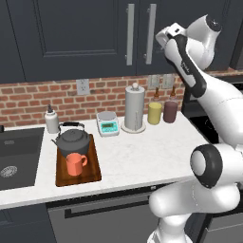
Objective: Pick the kettle from the counter and place it on the tray. Then pick the mug from the cabinet and place it on the tray. Then close the cabinet doors.
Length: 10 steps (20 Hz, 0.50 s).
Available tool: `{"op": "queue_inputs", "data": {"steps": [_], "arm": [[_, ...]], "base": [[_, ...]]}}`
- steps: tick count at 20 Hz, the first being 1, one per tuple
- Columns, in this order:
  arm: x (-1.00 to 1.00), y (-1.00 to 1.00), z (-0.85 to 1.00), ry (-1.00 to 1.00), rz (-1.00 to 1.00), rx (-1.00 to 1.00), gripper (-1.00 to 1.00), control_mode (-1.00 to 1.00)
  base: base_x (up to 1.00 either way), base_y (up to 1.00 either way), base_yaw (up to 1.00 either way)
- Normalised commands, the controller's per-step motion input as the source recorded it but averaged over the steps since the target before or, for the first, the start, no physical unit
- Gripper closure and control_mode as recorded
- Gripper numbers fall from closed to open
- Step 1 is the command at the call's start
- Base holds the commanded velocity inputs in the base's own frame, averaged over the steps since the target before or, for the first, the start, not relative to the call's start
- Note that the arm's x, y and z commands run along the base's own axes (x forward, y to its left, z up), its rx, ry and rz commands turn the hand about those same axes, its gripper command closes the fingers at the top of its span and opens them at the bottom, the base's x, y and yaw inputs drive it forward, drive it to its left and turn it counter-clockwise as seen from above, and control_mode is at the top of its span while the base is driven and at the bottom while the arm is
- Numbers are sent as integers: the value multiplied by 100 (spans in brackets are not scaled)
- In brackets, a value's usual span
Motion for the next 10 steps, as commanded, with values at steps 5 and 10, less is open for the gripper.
{"op": "queue_inputs", "data": {"steps": [5,10], "arm": [[16,-4,-31,5,-3,-3,-100,-100],[14,-4,-38,1,-3,-3,-100,-100]], "base": [[0,0,0],[0,0,0]]}}
